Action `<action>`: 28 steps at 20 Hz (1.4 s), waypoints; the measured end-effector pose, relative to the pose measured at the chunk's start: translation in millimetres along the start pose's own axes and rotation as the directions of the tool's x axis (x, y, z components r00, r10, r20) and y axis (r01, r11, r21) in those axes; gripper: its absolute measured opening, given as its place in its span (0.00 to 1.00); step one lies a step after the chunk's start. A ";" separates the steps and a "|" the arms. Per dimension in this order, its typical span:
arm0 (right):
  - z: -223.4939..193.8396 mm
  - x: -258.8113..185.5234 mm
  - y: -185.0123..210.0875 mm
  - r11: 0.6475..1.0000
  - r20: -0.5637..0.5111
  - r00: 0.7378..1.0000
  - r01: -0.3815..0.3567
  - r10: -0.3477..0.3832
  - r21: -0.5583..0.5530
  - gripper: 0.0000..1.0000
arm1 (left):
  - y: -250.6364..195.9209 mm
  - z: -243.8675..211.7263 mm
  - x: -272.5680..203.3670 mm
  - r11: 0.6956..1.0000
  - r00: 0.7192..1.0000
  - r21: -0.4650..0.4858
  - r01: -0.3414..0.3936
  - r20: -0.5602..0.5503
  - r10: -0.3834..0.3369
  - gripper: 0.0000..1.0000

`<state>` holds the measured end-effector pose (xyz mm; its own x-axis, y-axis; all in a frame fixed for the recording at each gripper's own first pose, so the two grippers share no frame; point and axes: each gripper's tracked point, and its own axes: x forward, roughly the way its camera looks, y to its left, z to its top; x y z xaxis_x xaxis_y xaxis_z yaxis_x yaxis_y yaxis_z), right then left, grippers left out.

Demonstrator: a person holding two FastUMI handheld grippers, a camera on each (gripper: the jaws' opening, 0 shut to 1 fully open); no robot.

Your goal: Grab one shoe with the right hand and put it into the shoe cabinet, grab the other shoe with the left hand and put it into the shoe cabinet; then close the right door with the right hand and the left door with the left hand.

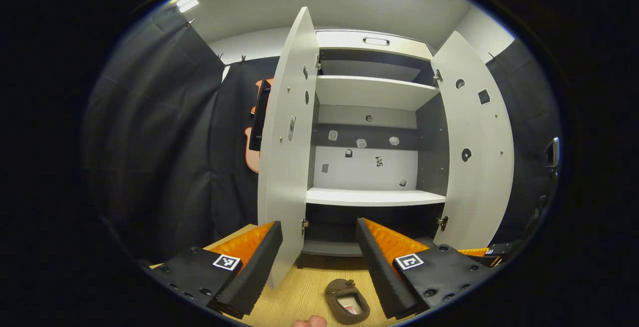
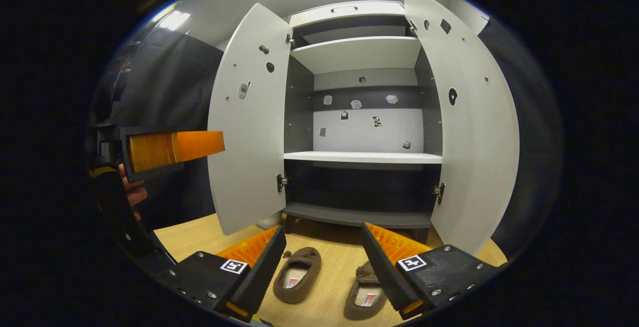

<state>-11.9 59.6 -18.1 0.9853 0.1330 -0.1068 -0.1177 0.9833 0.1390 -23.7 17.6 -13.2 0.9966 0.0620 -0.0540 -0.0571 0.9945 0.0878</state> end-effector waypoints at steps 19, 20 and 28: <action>-130.0 45.7 -128.7 0.983 -0.285 0.943 0.147 -0.172 -0.106 0.93 | 2.8 -31.0 19.3 0.997 0.997 -0.012 -0.083 -0.013 0.082 0.96; -144.3 43.9 -133.0 0.981 -0.317 0.930 0.156 -0.186 -0.117 0.93 | 7.1 -31.7 19.6 0.996 0.996 -0.008 -0.091 -0.013 0.091 0.96; -224.4 39.7 -141.1 0.984 -0.526 0.832 0.147 -0.177 -0.098 0.88 | 26.7 -40.1 16.3 0.992 0.992 -0.012 -0.124 -0.031 0.124 0.97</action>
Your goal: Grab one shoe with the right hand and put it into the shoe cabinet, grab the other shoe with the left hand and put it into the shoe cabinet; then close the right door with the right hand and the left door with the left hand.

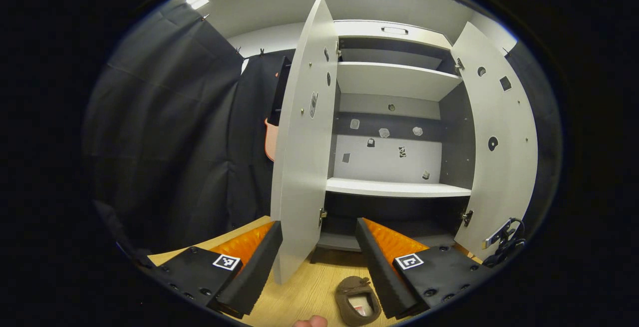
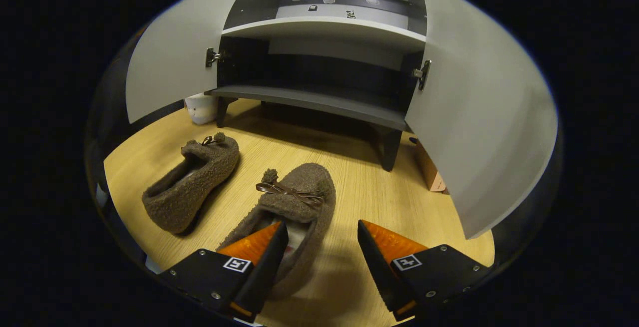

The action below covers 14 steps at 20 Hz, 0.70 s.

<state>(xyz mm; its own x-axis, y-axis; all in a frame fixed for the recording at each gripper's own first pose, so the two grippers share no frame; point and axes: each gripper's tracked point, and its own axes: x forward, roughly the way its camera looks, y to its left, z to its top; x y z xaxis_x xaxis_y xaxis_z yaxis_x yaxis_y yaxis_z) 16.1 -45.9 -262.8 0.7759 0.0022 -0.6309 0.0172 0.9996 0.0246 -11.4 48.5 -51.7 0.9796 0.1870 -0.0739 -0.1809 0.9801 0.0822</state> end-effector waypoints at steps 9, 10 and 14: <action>-5.4 58.4 -0.4 1.000 -0.071 0.997 -0.021 0.022 0.022 0.46 | 15.1 -2.0 -3.3 1.000 1.000 -0.009 -0.020 -0.008 0.020 0.97; -1.3 59.8 -3.7 1.000 -0.056 0.998 -0.001 0.002 0.023 0.34 | 16.9 -3.5 -3.7 1.000 1.000 -0.013 -0.025 -0.011 0.025 0.97; 13.9 68.4 1.7 0.997 -0.027 1.000 -0.015 0.017 0.075 0.06 | 25.7 -4.4 -7.1 0.999 0.999 -0.017 -0.037 -0.015 0.037 0.97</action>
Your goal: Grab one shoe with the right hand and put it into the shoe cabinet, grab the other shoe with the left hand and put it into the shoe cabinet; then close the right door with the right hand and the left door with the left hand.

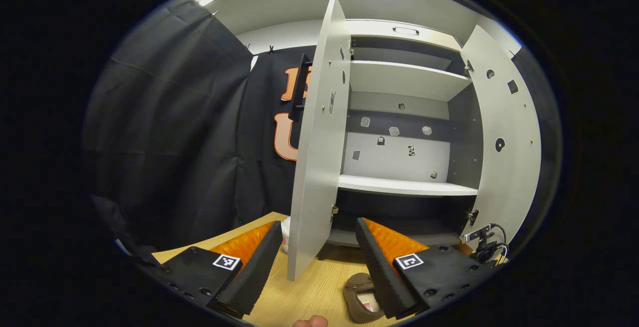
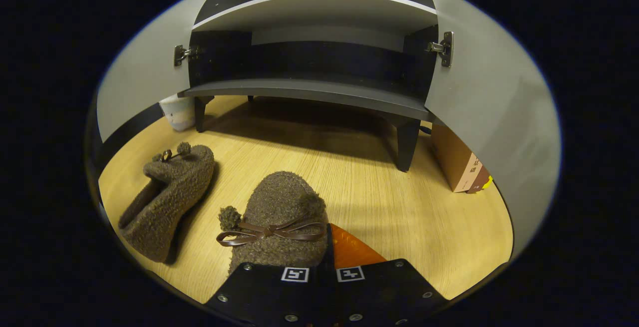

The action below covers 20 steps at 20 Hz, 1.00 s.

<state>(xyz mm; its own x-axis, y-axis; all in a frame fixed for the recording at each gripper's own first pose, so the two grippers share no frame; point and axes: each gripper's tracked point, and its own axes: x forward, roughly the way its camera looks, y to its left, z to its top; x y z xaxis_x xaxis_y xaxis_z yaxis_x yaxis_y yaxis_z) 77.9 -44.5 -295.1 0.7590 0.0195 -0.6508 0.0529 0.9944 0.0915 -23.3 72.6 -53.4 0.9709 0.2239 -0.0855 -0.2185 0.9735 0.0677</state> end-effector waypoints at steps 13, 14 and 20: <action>255.9 -27.7 76.1 0.983 0.456 0.883 -0.036 0.115 -0.179 0.05 | 31.9 8.3 -3.6 0.999 0.999 -0.006 -0.045 0.014 0.045 0.97; 271.3 -30.0 83.9 0.986 0.473 0.874 -0.036 0.111 -0.165 0.06 | 34.9 9.2 -3.8 0.999 0.999 -0.005 -0.048 0.019 0.048 0.97; 248.1 -28.0 50.2 0.994 0.426 0.903 -0.009 0.056 -0.112 0.06 | 47.5 4.7 -4.1 0.998 0.998 -0.017 -0.068 0.009 0.068 0.97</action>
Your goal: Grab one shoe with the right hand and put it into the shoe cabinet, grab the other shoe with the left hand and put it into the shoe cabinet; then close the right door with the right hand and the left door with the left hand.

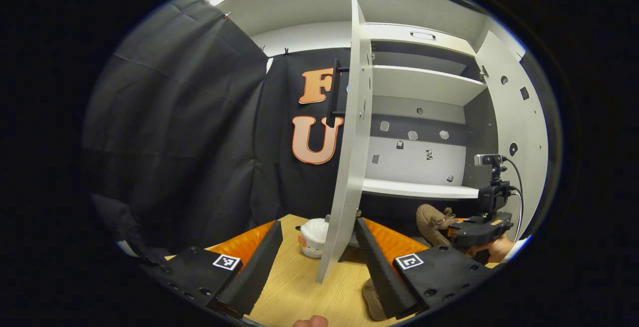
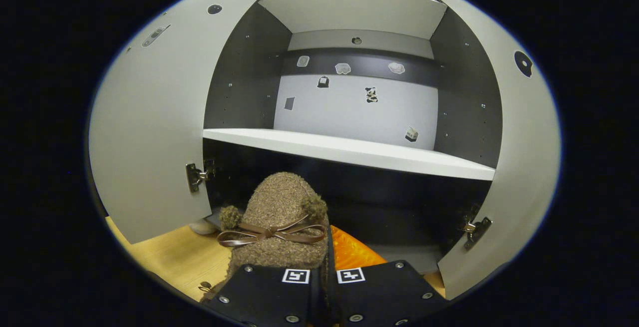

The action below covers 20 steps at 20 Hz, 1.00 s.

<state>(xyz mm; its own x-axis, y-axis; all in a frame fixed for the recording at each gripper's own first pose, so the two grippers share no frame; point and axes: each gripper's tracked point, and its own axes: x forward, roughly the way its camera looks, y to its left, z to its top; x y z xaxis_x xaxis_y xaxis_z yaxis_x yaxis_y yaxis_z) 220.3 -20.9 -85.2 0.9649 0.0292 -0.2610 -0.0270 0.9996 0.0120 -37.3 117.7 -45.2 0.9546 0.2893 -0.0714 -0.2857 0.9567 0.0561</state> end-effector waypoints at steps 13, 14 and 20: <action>-82.9 -92.7 63.5 0.999 -0.203 0.979 -0.028 0.019 -0.044 0.06 | -49.5 -27.1 14.3 0.942 0.941 -0.043 0.332 -0.055 -0.334 0.96; -76.3 -98.3 61.3 0.999 -0.188 0.982 -0.009 0.003 -0.034 0.06 | -52.1 -25.4 18.2 0.934 0.933 -0.031 0.355 -0.042 -0.357 0.97; -63.3 -107.0 48.6 0.999 -0.161 0.986 0.034 -0.039 -0.032 0.06 | -63.3 -29.8 17.3 0.902 0.902 -0.078 0.425 -0.050 -0.429 0.96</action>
<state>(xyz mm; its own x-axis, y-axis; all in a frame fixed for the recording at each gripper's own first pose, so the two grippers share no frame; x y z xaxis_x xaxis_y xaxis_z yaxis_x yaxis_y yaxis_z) 99.2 24.8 -117.8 0.9104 -0.0095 -0.4136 -0.0021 0.9996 -0.0275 -5.2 63.1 -79.7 0.9793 -0.1481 -0.1382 0.1414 0.9883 -0.0570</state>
